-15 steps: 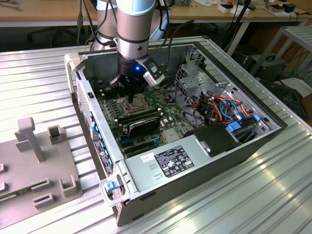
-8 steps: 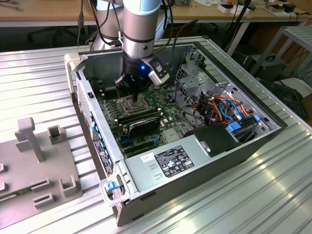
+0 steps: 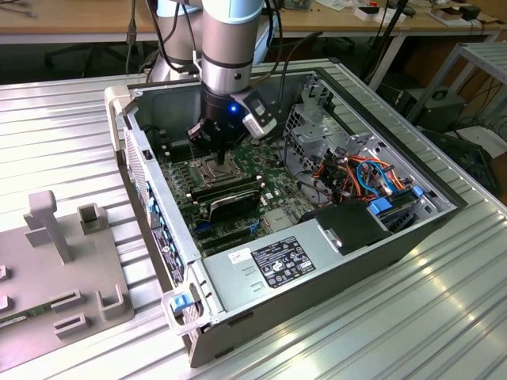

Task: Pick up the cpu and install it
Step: 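Close the cpu cover, then install the first cpu locking lever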

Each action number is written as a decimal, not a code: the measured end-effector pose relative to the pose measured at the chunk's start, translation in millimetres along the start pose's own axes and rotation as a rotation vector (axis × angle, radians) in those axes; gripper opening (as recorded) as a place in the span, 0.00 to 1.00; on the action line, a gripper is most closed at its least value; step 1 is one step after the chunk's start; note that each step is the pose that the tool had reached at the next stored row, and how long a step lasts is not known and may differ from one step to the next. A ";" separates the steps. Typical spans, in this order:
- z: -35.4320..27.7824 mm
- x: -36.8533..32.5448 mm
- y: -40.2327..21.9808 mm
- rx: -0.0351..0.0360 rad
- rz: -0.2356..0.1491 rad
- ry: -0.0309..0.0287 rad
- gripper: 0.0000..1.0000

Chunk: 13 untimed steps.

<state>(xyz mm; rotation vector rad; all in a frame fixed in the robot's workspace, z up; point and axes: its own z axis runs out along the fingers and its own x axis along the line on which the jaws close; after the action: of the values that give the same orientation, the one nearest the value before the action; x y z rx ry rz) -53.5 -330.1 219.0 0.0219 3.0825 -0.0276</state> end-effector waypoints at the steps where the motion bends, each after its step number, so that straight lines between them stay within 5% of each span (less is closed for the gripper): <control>1: 0.0 0.0 0.0 -0.0001 0.000 -0.0001 0.11; 13: -1.7 0.9 0.0 0.0001 0.000 -0.0009 0.11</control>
<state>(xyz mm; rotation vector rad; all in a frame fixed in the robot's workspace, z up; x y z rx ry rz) -54.5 -330.1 220.6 0.0221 3.0816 -0.0278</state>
